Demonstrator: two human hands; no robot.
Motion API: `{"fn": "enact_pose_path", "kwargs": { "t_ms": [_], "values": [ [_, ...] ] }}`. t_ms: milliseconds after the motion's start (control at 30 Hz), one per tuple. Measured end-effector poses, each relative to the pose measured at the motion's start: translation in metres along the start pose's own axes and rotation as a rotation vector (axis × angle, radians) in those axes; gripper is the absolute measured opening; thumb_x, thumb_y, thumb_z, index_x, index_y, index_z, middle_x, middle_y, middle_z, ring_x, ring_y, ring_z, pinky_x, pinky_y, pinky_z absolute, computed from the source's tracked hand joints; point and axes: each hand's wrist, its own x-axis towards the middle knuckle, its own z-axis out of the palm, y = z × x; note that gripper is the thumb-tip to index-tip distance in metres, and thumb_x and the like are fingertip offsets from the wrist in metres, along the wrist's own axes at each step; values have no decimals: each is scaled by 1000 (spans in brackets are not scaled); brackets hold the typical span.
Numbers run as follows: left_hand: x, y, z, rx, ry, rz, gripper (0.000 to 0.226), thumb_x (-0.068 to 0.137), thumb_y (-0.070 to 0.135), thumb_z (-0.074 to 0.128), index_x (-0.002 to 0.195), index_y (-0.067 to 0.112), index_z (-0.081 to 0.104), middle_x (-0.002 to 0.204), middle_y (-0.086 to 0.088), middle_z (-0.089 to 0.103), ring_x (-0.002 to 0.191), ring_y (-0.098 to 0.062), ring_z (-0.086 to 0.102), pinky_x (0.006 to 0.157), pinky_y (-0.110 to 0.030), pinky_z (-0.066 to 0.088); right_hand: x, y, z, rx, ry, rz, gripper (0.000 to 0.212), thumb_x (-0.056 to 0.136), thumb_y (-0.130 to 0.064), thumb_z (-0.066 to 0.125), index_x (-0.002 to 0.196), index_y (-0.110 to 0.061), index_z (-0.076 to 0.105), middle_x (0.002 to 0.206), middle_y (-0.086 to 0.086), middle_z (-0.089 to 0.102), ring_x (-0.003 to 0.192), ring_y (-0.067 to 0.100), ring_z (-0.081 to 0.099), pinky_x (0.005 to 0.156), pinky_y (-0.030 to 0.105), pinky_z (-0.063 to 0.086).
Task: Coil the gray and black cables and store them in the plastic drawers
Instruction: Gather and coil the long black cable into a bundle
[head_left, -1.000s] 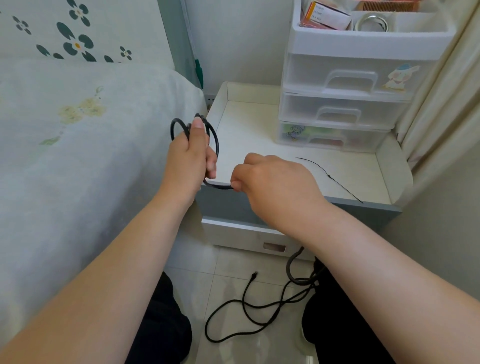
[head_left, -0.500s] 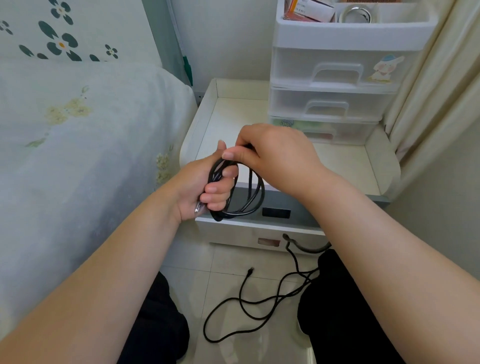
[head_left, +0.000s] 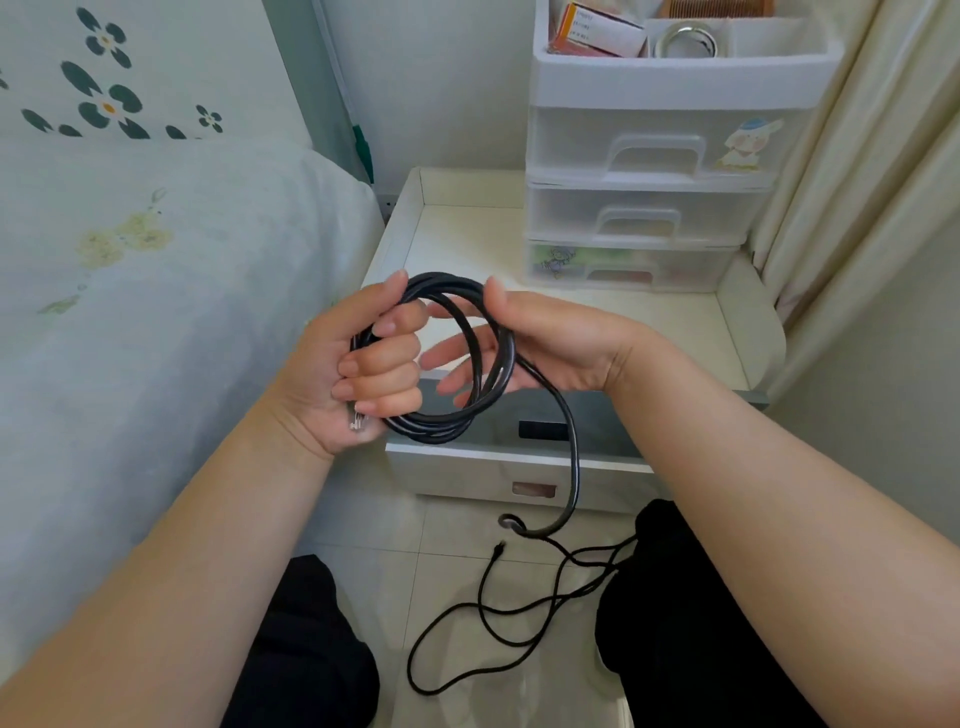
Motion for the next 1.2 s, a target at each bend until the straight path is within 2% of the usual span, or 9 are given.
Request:
{"fn": "enact_pose_path", "kwargs": {
  "t_ms": [100,200,333,433,533,733,900,1067,1200],
  "values": [
    [-2,-2,6,191,319,75,54,89,57,37,52,18,41,27,9,26,20,-5,20,31,-16,17,0,0,4,0,120,-27,41,79,-30,67,109,-3,59,75,3,63,69,21,65,81,42,55],
    [0,-6,11,243,413,107,60,82,67,35,49,18,38,26,8,25,19,-3,23,31,-15,16,2,1,14,-26,196,-87,15,85,-19,62,85,-6,54,59,1,51,56,18,54,82,47,54],
    [1,-11,17,306,469,121,60,72,73,35,48,18,36,26,7,22,19,-5,19,31,-16,18,8,6,29,-220,461,-257,26,89,-23,65,76,-8,49,49,0,45,45,15,48,65,40,57],
    [2,-14,20,351,518,126,61,68,76,37,48,18,35,27,6,20,21,-6,17,31,-17,18,8,9,29,-491,585,-306,30,87,-35,65,79,-8,54,54,4,63,49,12,58,51,20,44],
    [1,-16,22,359,538,112,63,70,77,36,48,18,34,28,6,20,21,-7,16,32,-17,17,5,8,23,-683,601,-258,40,87,-46,60,86,-7,58,65,4,71,51,5,57,50,17,40],
    [-1,-10,18,267,574,101,63,90,68,34,50,19,35,28,7,21,21,-6,16,33,-17,13,-1,9,9,-936,690,-198,55,96,-58,25,73,-21,58,68,-4,62,66,17,56,67,34,47],
    [2,-7,15,161,670,188,52,97,44,36,51,19,36,30,7,20,22,-7,16,34,-17,10,7,20,6,-1184,768,-118,42,100,-48,26,81,-24,54,67,-8,51,66,18,48,53,29,33],
    [-1,8,-2,-207,775,485,40,92,28,32,53,22,36,34,10,23,26,-6,19,31,-17,15,15,48,7,-430,687,88,20,99,-28,42,105,-14,55,69,0,53,59,15,54,64,33,58],
    [1,13,-12,-399,875,617,39,91,23,30,54,21,37,38,10,25,28,-6,21,32,-17,20,16,57,15,-342,684,150,17,97,-31,46,99,-16,53,85,2,64,88,19,65,70,27,48]
  ]
}}
